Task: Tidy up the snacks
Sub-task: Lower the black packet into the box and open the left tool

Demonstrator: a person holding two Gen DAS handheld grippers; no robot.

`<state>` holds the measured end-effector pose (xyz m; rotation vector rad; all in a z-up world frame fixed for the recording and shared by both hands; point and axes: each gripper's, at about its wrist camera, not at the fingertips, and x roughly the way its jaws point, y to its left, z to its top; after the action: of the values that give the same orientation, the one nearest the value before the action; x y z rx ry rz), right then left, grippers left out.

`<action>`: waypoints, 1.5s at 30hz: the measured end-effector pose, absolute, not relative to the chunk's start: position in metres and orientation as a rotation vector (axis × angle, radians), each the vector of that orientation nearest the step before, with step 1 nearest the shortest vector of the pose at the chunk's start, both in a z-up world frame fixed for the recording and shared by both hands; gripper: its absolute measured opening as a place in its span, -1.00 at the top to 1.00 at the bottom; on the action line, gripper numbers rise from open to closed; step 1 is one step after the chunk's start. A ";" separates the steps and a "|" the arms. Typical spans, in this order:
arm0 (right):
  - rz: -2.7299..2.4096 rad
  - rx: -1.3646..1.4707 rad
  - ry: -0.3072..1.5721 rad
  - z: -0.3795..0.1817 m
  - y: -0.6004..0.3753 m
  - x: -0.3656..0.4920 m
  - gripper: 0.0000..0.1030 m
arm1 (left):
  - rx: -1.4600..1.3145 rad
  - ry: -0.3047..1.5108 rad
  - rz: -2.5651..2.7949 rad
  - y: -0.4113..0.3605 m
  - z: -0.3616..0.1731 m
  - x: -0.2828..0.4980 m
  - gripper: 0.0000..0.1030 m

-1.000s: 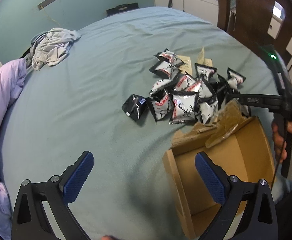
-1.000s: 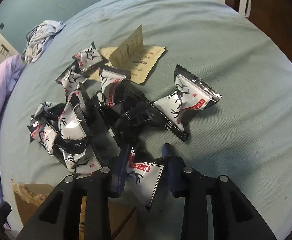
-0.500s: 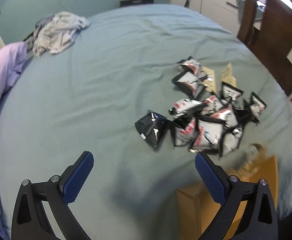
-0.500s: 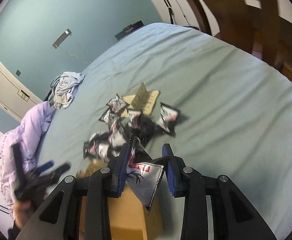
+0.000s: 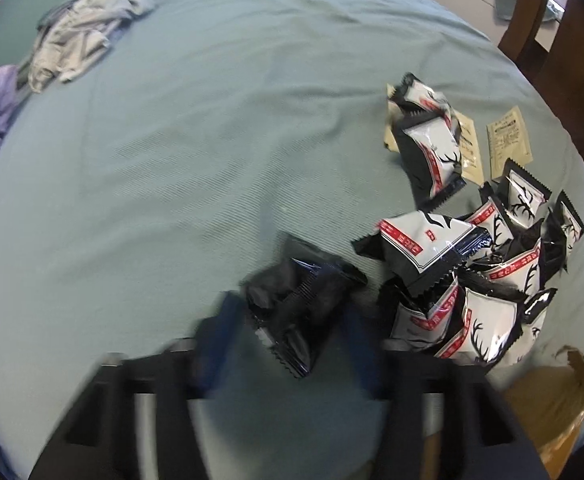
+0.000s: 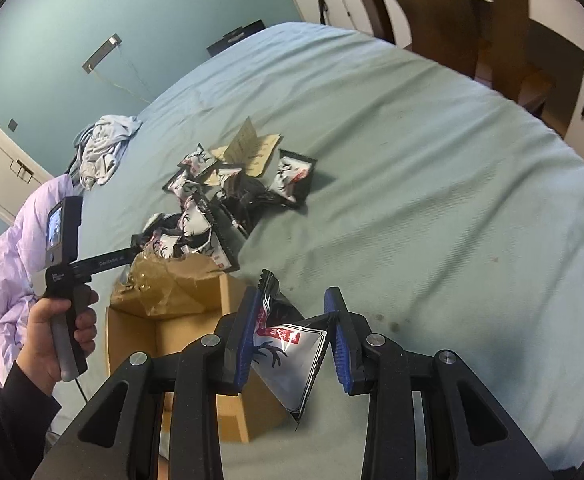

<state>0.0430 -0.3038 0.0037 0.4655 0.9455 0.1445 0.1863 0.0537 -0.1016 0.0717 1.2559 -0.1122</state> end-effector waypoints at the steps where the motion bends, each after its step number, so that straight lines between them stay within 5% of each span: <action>1: 0.145 0.455 0.945 0.003 -0.301 0.046 0.39 | 0.077 1.254 -0.109 0.053 -0.103 0.187 0.15; 7: 0.122 0.442 0.957 -0.010 -0.297 0.054 0.39 | 0.081 1.218 -0.083 0.050 -0.090 0.174 0.33; 21: 0.063 0.376 0.882 0.000 -0.290 0.031 0.39 | -0.054 1.027 -0.195 0.051 0.018 0.069 0.35; 45: 0.082 0.423 0.900 -0.005 -0.296 0.037 0.39 | 0.170 1.245 -0.296 -0.020 -0.039 0.031 0.26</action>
<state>0.0370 -0.2965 -0.0051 0.4231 0.9005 0.0816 0.0314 -0.0199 -0.0390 0.1697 1.2447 -0.2965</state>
